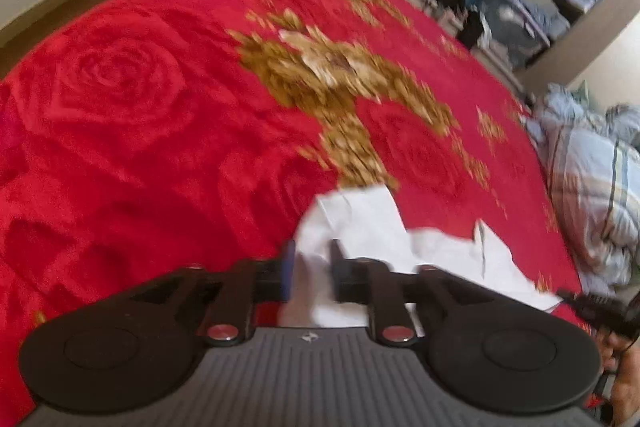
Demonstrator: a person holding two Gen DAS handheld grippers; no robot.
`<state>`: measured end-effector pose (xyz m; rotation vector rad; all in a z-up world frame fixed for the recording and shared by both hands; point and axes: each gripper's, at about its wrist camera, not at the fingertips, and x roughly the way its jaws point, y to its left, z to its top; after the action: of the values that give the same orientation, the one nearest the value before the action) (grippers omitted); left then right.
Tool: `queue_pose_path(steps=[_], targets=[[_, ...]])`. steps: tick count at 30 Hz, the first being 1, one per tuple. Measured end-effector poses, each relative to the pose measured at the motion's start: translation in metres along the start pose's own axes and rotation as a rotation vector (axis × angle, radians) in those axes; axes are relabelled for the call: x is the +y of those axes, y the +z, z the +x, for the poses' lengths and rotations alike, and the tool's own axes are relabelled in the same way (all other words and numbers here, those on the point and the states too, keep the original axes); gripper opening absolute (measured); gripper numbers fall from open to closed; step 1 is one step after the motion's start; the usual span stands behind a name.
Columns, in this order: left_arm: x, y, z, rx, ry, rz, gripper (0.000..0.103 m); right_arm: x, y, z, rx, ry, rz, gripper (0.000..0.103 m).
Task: Fold small clothes
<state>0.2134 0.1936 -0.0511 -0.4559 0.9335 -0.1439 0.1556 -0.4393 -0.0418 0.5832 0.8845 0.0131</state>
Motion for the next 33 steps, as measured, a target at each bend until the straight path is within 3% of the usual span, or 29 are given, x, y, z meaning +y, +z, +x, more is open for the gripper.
queue_pose_path(steps=[1,3,4,6,8,12,18,23,27,29,31,33], targets=[[0.007,0.001,-0.002,0.002,0.004,-0.036,0.047,-0.004,-0.002,0.003,-0.002,-0.044,0.006,0.010],[0.013,0.003,-0.009,0.016,-0.041,-0.044,0.052,-0.013,0.000,0.004,0.004,-0.070,0.022,0.011],[0.012,0.003,-0.013,0.026,-0.047,-0.007,0.059,-0.015,0.001,0.000,-0.002,-0.054,0.004,0.011],[0.004,-0.003,-0.016,0.055,0.012,0.095,0.063,-0.019,0.002,-0.005,0.007,-0.049,-0.069,0.015],[-0.001,-0.012,-0.009,0.110,0.062,0.181,0.063,-0.022,-0.002,-0.007,0.058,-0.012,-0.136,0.027],[-0.017,-0.019,0.009,0.147,0.077,0.269,0.063,-0.016,-0.018,0.001,0.147,0.006,-0.282,0.027],[-0.032,-0.015,0.033,0.125,0.148,0.299,0.062,0.008,-0.027,0.020,0.179,-0.006,-0.390,0.027],[-0.040,0.001,0.042,0.066,0.124,0.242,0.062,0.015,-0.015,0.041,0.126,-0.036,-0.380,0.027],[-0.041,0.010,0.049,0.044,0.113,0.193,0.051,0.016,-0.005,0.055,0.092,-0.029,-0.341,0.028],[-0.039,0.014,0.052,0.039,0.108,0.170,0.039,0.020,-0.003,0.063,0.088,-0.036,-0.351,0.028],[-0.037,0.016,0.054,0.038,0.097,0.154,0.016,0.023,-0.001,0.067,0.077,-0.037,-0.344,0.028],[-0.036,0.019,0.054,0.029,0.083,0.151,0.010,0.024,0.003,0.070,0.062,-0.025,-0.319,0.015]])
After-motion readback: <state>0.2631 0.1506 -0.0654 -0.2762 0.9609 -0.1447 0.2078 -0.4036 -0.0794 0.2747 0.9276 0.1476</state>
